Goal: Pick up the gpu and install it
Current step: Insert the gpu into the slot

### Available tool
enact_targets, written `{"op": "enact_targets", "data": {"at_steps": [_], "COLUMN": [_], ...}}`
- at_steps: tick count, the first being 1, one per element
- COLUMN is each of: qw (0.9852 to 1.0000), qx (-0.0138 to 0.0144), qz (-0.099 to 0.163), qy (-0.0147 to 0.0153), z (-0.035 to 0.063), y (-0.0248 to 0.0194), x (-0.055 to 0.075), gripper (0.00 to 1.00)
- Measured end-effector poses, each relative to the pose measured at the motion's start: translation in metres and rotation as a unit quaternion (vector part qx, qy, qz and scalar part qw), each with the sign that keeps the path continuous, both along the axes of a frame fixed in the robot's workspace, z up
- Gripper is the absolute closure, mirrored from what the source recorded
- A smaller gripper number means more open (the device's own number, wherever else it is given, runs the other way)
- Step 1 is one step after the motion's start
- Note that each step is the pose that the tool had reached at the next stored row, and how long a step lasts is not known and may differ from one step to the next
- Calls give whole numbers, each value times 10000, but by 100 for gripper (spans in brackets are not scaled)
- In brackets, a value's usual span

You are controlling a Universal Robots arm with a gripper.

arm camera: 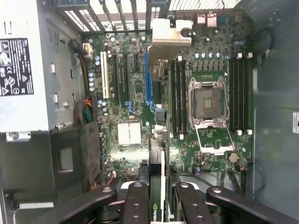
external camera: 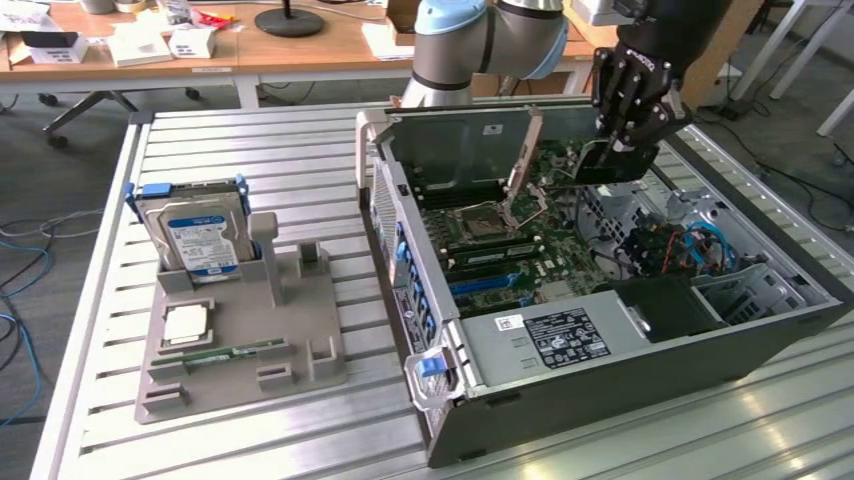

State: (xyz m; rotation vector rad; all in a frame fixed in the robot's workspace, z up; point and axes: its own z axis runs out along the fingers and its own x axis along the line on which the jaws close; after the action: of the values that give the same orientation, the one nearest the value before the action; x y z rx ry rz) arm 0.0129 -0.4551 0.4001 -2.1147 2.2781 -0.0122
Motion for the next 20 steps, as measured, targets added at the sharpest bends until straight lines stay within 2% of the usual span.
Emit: {"op": "enact_targets", "data": {"at_steps": [9, 20], "qw": [10000, 10000], "qx": [0, 0], "qz": [0, -2], "qy": [0, 0], "z": [-39, -210], "y": [2, 3], "x": [-110, -217], "gripper": [74, 74]}}
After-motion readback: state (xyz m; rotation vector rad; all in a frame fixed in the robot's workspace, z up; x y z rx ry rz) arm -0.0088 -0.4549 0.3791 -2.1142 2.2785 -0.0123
